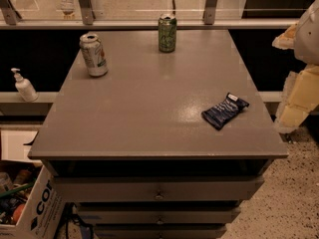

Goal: Move rxbar blueberry near 7up can

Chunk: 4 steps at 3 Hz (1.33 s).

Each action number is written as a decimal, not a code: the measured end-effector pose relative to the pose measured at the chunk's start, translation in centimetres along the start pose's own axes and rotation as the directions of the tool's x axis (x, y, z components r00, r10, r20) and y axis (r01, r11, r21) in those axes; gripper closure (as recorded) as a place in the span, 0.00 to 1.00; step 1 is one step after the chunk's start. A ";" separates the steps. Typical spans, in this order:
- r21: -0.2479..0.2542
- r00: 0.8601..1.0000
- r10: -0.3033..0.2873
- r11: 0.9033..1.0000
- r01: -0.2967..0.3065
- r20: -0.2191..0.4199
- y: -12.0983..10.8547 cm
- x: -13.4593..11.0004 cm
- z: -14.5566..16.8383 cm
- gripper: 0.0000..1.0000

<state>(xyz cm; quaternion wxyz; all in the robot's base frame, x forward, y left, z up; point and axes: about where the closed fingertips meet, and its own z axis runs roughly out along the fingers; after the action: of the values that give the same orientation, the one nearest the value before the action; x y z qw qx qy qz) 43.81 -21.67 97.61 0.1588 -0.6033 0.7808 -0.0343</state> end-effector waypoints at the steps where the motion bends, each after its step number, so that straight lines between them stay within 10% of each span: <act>1: 0.002 1.000 0.001 1.000 -0.001 0.002 0.0 0.0 0.0 0.00; 4: -0.044 0.978 0.145 0.989 -0.140 0.147 0.9 1.1 6.4 0.00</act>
Offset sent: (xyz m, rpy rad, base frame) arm 0.0064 0.0024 -0.0163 0.0736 0.0108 -0.0413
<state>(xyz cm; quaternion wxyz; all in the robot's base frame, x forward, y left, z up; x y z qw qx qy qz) 44.59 -21.58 91.05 0.2092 -0.5490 0.8084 0.0356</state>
